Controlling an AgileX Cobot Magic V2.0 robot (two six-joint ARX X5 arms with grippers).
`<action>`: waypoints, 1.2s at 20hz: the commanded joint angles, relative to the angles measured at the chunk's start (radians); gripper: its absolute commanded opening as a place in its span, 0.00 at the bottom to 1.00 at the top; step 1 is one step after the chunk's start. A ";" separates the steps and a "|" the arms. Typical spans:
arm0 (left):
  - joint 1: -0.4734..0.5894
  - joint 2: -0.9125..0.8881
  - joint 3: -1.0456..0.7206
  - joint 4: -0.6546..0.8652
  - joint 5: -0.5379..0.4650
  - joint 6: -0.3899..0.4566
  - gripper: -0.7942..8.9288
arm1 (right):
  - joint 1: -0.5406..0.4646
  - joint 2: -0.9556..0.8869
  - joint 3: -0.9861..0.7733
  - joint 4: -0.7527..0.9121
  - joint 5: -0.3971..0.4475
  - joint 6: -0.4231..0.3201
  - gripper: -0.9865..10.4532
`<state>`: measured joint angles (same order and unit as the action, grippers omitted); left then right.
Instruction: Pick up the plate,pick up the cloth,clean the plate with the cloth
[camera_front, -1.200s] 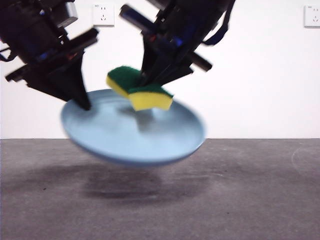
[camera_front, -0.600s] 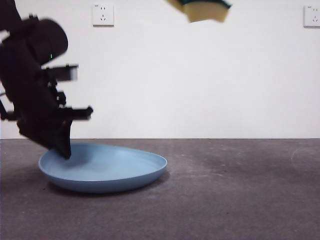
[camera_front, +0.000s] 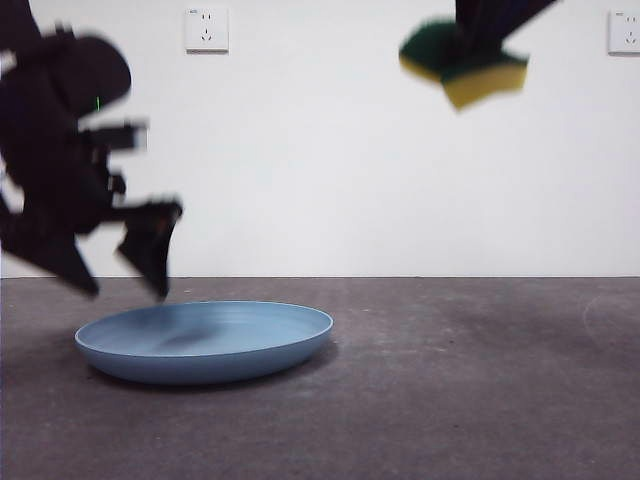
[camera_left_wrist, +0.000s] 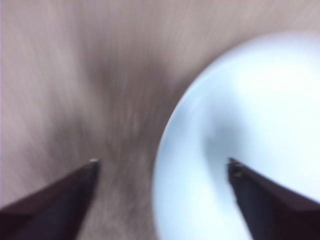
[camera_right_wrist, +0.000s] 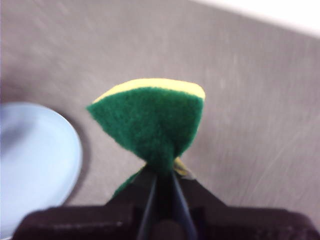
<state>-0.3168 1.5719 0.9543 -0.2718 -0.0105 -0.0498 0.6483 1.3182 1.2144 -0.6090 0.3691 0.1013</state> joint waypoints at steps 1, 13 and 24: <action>-0.017 -0.102 0.042 -0.032 0.039 -0.010 0.54 | -0.056 0.100 -0.007 0.002 -0.120 0.049 0.07; -0.055 -0.469 0.088 -0.262 0.146 -0.035 0.53 | -0.178 0.464 -0.007 -0.002 -0.423 0.092 0.12; -0.055 -0.468 0.088 -0.307 0.144 -0.035 0.53 | -0.183 0.464 -0.007 -0.029 -0.419 0.092 0.40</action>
<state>-0.3691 1.1019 1.0416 -0.5797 0.1341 -0.0795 0.4644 1.7748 1.2144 -0.6361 -0.0521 0.1875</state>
